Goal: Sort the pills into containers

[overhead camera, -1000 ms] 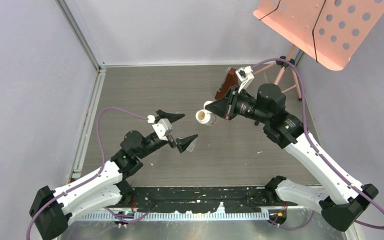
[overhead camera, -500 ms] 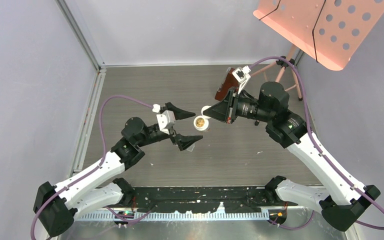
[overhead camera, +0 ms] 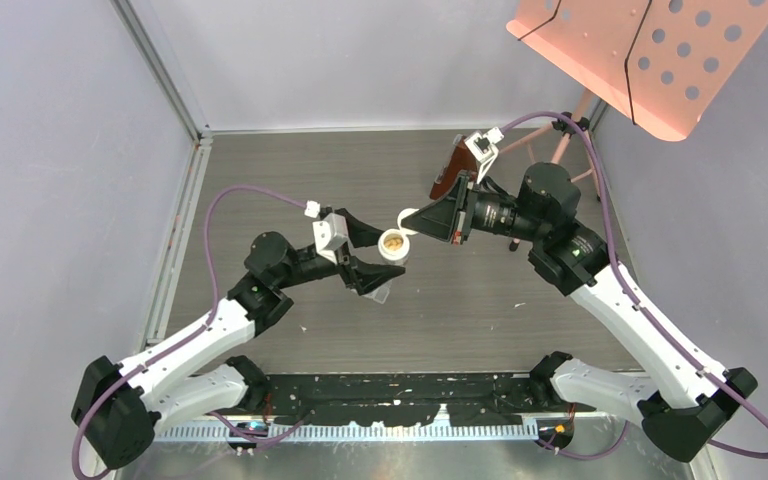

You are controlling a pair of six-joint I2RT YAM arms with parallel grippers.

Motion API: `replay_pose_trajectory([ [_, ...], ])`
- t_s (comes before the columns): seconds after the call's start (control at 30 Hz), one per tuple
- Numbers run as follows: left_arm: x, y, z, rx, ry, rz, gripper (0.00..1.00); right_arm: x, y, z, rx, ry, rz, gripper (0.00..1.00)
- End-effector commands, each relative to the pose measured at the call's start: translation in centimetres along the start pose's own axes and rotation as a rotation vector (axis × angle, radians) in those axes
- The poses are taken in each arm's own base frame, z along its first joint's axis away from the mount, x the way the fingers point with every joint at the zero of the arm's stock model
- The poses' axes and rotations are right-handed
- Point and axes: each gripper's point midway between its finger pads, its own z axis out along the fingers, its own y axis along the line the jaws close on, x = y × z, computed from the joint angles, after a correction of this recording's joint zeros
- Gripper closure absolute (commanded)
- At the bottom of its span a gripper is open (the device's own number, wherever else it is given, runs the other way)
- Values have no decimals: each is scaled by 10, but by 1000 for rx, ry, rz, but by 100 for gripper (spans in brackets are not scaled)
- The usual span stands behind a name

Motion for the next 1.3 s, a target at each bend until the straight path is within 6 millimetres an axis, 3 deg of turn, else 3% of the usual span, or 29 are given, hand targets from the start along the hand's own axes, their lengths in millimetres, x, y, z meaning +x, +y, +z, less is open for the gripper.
replay_pose_trajectory([
  [0.0, -25, -7, 0, 44, -102, 35, 28, -7, 13, 1, -71, -29, 1, 95],
  [0.07, -25, -7, 0, 42, -107, 39, 21, -7, 11, 3, -70, -29, 13, 95],
  [0.2, -26, -3, 0, 23, -126, 57, 16, -6, 7, 6, -63, -29, 43, 95],
  [0.63, -16, 0, -1, 22, -146, 127, 22, -4, -1, 10, -41, -37, 107, 94],
  [0.8, -13, 2, -1, 13, -135, 136, 51, 1, -6, 11, -30, -23, 96, 94],
  [0.9, -10, 2, -3, 11, -122, 137, 56, 6, -12, 12, -12, -9, 93, 92],
  [1.07, -9, -1, -7, 6, -125, 143, 32, 10, -16, 13, -5, 1, 99, 92],
  [1.27, -12, -5, -7, 31, -133, 154, 30, 7, -13, 13, -21, -10, 96, 92],
])
